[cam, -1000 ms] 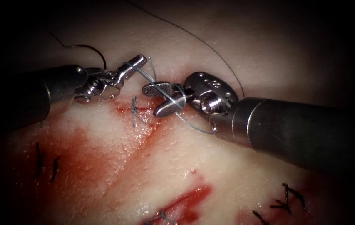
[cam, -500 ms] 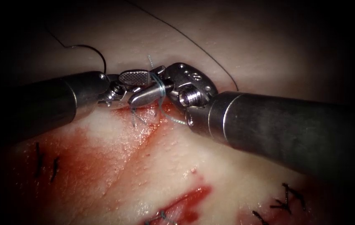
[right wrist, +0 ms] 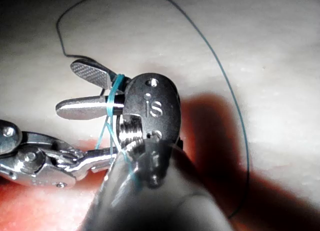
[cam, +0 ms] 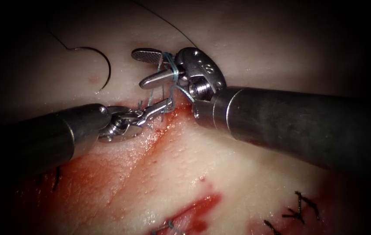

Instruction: Wound Closure

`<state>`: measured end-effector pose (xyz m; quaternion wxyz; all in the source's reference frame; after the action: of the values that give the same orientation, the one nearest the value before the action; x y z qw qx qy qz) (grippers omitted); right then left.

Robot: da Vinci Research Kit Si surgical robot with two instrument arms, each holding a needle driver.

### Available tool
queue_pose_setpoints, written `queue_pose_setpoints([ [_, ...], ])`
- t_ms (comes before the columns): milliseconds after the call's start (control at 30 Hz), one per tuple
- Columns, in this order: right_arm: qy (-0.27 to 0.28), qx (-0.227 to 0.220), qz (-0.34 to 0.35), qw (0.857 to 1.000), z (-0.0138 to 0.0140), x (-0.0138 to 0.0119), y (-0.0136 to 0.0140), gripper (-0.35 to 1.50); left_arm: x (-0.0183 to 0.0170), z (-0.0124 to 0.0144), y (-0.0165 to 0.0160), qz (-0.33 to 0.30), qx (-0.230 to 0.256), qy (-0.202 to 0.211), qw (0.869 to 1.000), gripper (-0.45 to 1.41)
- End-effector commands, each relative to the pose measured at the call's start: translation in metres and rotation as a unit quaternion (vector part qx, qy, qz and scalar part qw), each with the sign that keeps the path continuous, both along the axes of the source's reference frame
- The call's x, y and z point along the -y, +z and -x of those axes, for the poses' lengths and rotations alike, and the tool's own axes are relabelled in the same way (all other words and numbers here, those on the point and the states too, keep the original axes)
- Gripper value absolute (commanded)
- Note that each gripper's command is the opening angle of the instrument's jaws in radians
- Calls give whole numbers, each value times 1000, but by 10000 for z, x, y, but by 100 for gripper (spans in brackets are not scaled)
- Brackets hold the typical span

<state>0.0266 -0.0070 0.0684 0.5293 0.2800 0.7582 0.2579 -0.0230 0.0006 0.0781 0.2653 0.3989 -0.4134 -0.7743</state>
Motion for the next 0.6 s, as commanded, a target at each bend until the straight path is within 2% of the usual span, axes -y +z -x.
queue_pose_setpoints([
  [33,-2,1,-1,1000,-1,-4,5,148,-7,3,4,1,-2,-4,1000,-45],
  [300,-4,4,-2,1000,15,-7,6,148,10,-2,-7,-5,-28,-9,1000,-45],
  [500,-6,3,7,1000,6,-11,10,148,32,22,-37,-36,-40,36,998,-45],
  [600,-19,4,25,999,3,-12,17,148,40,38,-50,-64,-35,41,996,-45],
])
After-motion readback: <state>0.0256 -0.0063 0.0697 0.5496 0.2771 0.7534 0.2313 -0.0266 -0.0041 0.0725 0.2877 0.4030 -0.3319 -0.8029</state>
